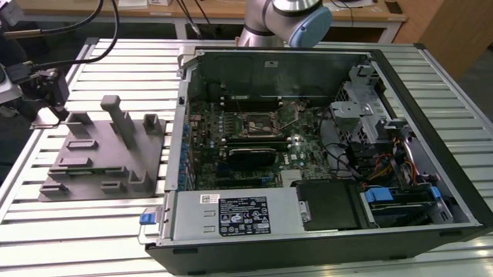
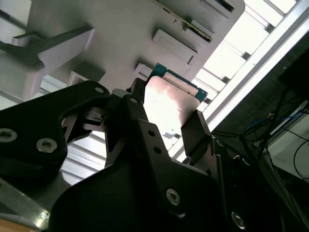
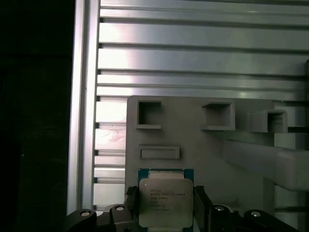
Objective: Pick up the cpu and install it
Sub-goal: 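Pick up the cpu and move it towards the insertion slot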
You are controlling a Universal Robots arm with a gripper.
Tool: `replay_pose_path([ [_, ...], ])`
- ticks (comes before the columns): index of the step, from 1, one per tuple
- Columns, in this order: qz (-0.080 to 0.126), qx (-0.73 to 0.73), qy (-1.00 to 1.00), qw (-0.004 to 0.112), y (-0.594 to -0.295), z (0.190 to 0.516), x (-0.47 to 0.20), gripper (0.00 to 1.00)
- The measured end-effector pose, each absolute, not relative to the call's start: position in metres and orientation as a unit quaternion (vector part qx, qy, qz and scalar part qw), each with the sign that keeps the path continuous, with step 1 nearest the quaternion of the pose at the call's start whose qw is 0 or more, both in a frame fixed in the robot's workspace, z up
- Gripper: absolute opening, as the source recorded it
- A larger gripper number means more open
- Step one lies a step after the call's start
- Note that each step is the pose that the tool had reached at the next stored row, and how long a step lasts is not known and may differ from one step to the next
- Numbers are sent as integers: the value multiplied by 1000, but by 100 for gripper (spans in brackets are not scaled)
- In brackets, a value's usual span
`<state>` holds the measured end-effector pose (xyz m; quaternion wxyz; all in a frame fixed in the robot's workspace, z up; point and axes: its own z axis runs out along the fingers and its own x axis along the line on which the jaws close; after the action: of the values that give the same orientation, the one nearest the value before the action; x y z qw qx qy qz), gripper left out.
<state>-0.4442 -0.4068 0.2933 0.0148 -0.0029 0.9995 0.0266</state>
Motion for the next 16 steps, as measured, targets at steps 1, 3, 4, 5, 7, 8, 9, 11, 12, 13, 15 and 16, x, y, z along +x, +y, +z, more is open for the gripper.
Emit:
replay_pose_path([
  [1, 27, -3, 1000, 15, -407, 295, -444, 54],
  [3, 27, -3, 1000, 15, -407, 299, -444, 54],
  [4, 27, -3, 1000, 15, -407, 301, -444, 54],
  [5, 27, -3, 1000, 16, -407, 303, -444, 54],
  [7, 27, -3, 1000, 16, -407, 308, -444, 54],
  [8, 27, -3, 1000, 16, -407, 310, -444, 54],
  [9, 27, -3, 1000, 16, -407, 311, -444, 54],
  [11, 27, -3, 1000, 17, -407, 315, -444, 54],
  [12, 27, -3, 1000, 17, -407, 317, -444, 54],
  [13, 27, -3, 999, 17, -407, 319, -444, 54],
  [15, 27, -3, 999, 17, -407, 324, -444, 54],
  [16, 27, -3, 999, 18, -407, 327, -444, 54],
])
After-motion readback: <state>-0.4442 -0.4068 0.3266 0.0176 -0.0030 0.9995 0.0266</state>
